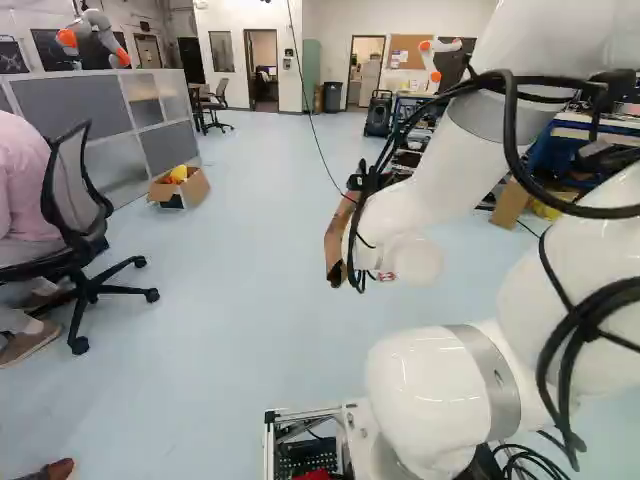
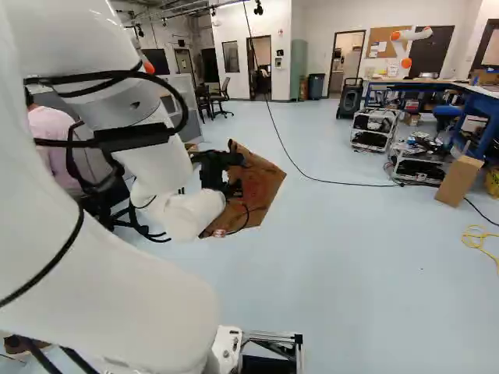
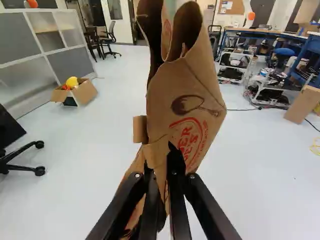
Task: Pick up the grocery bag from the ground
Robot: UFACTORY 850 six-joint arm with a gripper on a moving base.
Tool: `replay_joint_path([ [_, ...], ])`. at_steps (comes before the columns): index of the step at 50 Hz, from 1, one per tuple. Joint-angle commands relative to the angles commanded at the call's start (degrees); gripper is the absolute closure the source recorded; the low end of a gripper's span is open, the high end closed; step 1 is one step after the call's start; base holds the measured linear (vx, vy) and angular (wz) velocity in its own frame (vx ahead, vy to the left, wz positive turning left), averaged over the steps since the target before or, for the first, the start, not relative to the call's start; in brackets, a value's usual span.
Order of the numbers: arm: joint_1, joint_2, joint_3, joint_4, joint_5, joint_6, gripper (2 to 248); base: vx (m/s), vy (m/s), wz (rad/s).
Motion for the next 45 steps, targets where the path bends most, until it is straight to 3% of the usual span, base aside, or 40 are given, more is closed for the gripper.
replay_joint_path([
  [17, 0.57, 2.40, 1.62, -2.03, -0.86, 0.00, 228, 0.000, 0.000, 0.000],
  [45, 0.70, 2.92, 1.97, -2.47, -1.05, 0.00, 228, 0.000, 0.000, 0.000],
])
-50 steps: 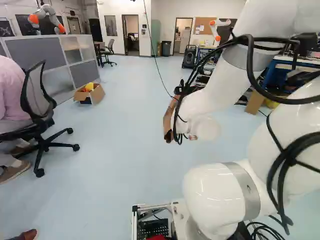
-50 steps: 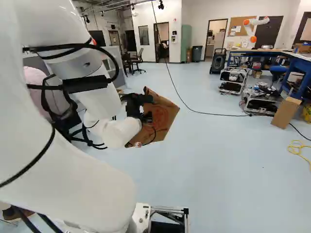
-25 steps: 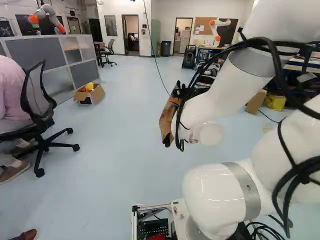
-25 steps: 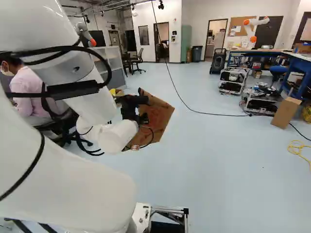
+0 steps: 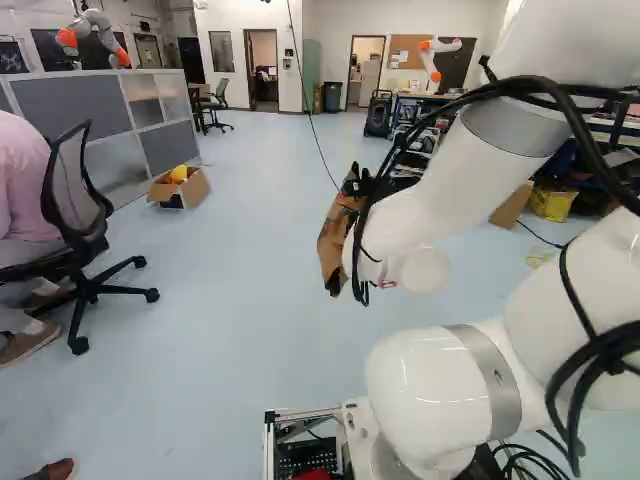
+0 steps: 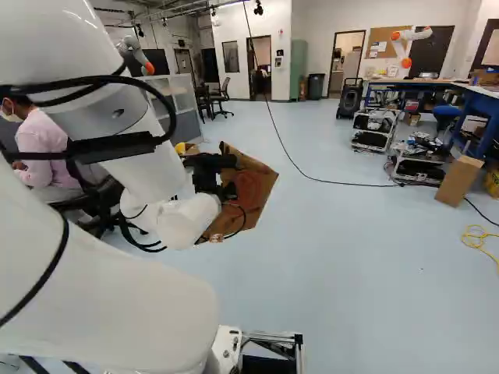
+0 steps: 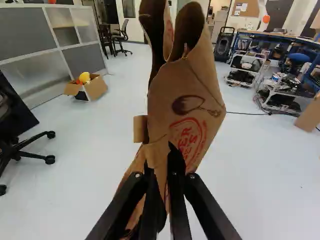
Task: Pick up the grocery bag from the ground
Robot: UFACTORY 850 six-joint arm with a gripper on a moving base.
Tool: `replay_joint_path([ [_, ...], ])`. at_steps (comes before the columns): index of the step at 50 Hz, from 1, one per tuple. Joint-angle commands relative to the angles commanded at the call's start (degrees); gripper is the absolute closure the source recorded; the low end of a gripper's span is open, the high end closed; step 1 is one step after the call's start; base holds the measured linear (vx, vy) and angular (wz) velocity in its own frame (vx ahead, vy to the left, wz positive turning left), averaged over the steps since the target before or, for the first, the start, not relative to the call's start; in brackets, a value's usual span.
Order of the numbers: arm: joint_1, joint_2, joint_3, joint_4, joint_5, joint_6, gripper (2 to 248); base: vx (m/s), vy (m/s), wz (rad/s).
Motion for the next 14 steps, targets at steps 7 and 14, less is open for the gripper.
replay_joint_path([
  [7, 0.00, 0.00, 0.00, 0.00, 0.00, 0.00, 228, 0.000, 0.000, 0.000],
  [14, 0.00, 0.00, 0.00, 0.00, 0.00, 0.00, 228, 0.000, 0.000, 0.000],
])
